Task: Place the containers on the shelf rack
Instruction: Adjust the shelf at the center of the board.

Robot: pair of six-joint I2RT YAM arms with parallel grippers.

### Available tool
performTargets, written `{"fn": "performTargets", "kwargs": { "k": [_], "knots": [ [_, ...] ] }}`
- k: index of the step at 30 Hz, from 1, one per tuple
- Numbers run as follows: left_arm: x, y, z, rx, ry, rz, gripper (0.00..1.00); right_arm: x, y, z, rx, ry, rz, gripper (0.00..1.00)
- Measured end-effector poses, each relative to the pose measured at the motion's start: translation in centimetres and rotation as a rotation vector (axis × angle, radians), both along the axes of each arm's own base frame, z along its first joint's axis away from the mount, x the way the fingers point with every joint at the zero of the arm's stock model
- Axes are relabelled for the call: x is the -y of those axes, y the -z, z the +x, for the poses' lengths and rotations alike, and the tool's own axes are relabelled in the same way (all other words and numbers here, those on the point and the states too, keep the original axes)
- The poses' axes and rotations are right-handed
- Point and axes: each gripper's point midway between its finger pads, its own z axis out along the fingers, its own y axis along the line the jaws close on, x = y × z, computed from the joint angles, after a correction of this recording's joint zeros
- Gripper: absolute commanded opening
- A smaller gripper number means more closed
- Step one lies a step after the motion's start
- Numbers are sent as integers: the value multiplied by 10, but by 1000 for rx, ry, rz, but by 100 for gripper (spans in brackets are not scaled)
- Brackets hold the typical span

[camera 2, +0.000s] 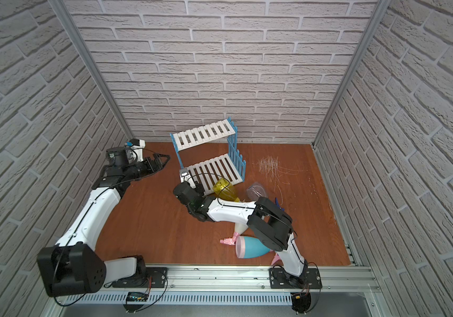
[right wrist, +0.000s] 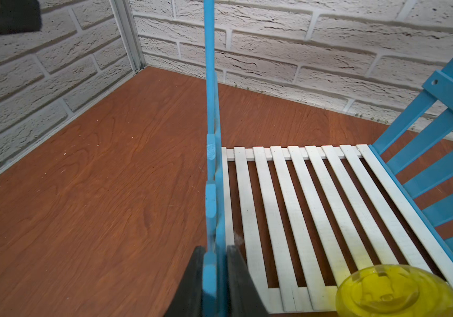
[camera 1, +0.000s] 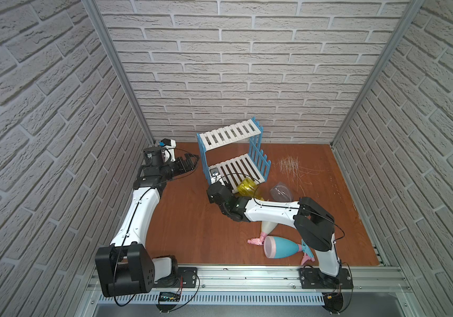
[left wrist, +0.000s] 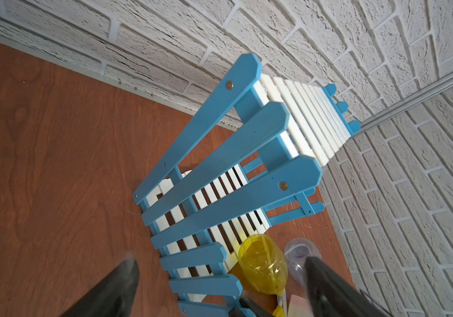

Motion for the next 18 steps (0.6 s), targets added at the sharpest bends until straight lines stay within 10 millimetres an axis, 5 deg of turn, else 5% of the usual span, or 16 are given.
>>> {"fn": "performTargets", "kwargs": {
  "k": [9,14,18],
  "knots": [
    [4,-1,-1,9,20,8,98,-19,11,-7,-64,-6,24,39],
    [1,1,0,16,10,36,98,-19,20,-12,-83,-25,-11,79],
    [-4,-4,-4,40,-15,76,98,-23,18,-17,-55,-55,-50,98]
  ]
}}
